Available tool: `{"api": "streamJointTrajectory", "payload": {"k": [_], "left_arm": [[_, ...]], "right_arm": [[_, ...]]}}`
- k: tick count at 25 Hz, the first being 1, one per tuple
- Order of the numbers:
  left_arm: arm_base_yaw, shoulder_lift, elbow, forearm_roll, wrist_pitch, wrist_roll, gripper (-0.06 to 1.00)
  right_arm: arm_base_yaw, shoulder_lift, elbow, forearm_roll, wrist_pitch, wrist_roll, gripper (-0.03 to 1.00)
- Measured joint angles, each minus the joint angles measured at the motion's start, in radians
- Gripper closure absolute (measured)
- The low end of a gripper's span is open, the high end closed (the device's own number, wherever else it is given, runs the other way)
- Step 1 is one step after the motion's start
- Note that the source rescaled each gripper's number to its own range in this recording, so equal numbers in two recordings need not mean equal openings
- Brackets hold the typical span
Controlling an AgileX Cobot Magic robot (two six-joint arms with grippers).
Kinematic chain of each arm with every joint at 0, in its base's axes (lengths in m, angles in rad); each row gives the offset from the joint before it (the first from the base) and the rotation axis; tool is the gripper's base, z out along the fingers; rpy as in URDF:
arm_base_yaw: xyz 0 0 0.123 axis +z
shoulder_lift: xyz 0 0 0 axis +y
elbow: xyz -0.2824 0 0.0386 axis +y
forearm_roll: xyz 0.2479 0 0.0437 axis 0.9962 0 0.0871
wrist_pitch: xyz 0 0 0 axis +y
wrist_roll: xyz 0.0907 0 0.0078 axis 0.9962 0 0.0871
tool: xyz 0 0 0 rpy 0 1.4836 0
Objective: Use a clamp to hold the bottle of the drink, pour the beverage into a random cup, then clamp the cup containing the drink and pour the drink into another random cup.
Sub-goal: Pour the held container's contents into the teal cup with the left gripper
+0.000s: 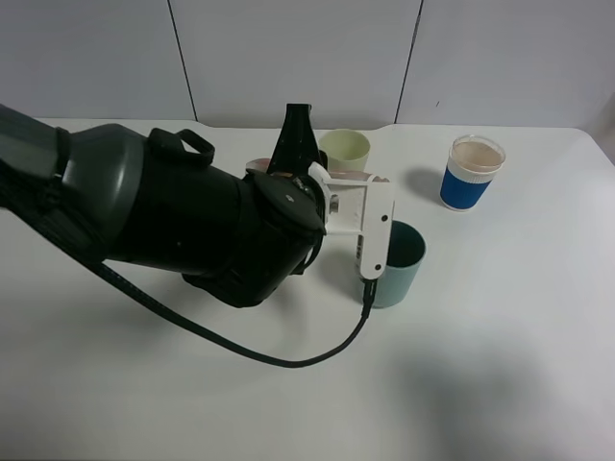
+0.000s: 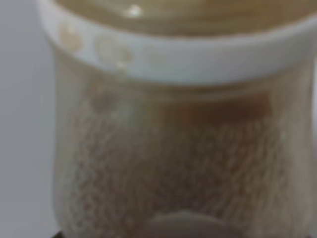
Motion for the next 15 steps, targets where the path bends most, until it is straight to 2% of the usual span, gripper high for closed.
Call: {"api": "streamJointTrajectory", "payload": {"k": [10, 15], "left_arm": [[0.001, 0.0, 0.0, 0.08, -0.002, 0.002, 0.93], [0.001, 0.0, 0.0, 0.101, -0.004, 0.037, 0.93]], "right_arm": [[0.0, 0.0, 0.0, 0.0, 0.0, 0.0, -0.03], [0.0, 0.0, 0.0, 0.0, 0.0, 0.0, -0.03]]}}
